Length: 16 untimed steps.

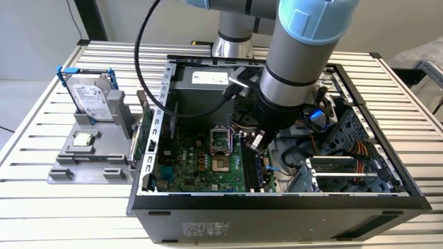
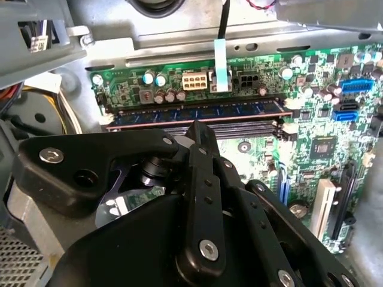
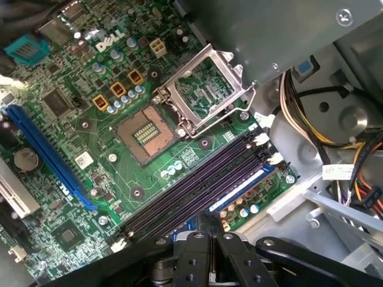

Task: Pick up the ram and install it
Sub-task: 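Press down the ram until it locks into place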

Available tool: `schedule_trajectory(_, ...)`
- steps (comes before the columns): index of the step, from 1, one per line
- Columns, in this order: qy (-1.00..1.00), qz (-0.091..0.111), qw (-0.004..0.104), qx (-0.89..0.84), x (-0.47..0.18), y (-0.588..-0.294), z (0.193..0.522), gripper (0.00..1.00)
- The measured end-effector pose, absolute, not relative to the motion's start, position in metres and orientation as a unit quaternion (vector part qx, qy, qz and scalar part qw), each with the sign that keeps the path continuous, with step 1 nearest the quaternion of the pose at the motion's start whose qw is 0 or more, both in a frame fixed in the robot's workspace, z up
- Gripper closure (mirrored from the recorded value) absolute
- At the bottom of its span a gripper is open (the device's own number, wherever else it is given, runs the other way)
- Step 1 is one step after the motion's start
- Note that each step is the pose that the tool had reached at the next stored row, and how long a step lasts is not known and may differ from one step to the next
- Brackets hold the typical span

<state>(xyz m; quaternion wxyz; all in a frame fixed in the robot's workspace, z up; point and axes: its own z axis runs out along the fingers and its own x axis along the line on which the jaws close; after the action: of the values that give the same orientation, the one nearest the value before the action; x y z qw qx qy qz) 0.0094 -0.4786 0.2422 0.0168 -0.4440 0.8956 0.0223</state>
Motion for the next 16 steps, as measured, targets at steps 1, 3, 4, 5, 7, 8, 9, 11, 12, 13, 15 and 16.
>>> schedule_trajectory(1, 0.894, 0.022, 0.017, -0.448, 0.0096, -0.4786, 0.2422, 1.00)
schedule_trajectory(3, 0.890, 0.023, 0.017, -0.455, 0.0100, -0.4786, 0.2422, 1.00)
schedule_trajectory(4, 0.888, 0.023, 0.016, -0.459, 0.0102, -0.4786, 0.2422, 1.00)
schedule_trajectory(5, 0.886, 0.023, 0.016, -0.463, 0.0104, -0.4786, 0.2422, 1.00)
schedule_trajectory(7, 0.882, 0.023, 0.016, -0.470, 0.0108, -0.4786, 0.2422, 1.00)
schedule_trajectory(8, 0.880, 0.023, 0.016, -0.474, 0.0109, -0.4786, 0.2422, 1.00)
schedule_trajectory(9, 0.878, 0.023, 0.016, -0.478, 0.0111, -0.4786, 0.2422, 1.00)
schedule_trajectory(11, 0.874, 0.023, 0.016, -0.485, 0.0113, -0.4786, 0.2422, 1.00)
schedule_trajectory(12, 0.872, 0.023, 0.016, -0.489, 0.0114, -0.4786, 0.2422, 1.00)
schedule_trajectory(13, 0.870, 0.023, 0.016, -0.493, 0.0116, -0.4786, 0.2422, 1.00)
schedule_trajectory(15, 0.866, 0.023, 0.015, -0.500, 0.0117, -0.4786, 0.2422, 1.00)
schedule_trajectory(16, 0.863, 0.023, 0.015, -0.504, 0.0119, -0.4786, 0.2422, 1.00)
